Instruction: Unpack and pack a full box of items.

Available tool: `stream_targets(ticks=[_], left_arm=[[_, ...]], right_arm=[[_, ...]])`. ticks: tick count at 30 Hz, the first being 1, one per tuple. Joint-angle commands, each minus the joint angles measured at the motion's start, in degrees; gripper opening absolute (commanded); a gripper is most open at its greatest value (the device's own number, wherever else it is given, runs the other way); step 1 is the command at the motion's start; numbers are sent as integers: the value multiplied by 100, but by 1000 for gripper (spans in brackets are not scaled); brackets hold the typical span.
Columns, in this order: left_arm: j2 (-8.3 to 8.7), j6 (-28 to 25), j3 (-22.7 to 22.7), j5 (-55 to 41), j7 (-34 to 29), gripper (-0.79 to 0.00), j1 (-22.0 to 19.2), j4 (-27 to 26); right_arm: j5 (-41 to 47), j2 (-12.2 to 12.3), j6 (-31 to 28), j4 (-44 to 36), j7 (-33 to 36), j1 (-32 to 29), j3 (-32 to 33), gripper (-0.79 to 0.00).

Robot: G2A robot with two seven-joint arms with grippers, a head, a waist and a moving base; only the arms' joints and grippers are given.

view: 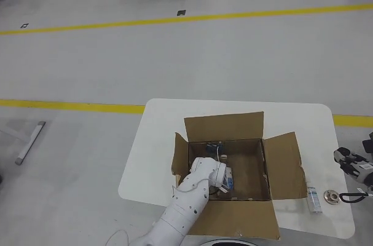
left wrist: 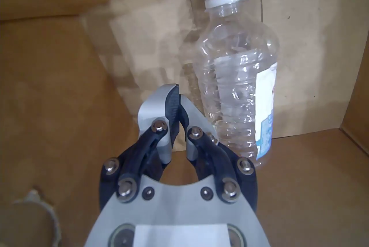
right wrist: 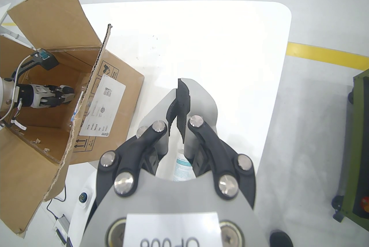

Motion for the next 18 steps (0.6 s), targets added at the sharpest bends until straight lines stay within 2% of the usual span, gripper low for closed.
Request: stream_targets(ticks=[1,7,13,18], left_arm=[[-29,-72,-12,-184,89,-785,-40,183],[-175,-395,232,-504,149,-785,-191,372],[-304,-551,465,-688,172,-785,-285,224],[-322,-458,461,-652,114,-785,-316,73]], right_arm=[[0,0,0,0,0,0,0,-785],[0,0,0,0,0,0,0,-785],[0,0,0,0,0,0,0,-785],[0,0,0,0,0,0,0,-785]])
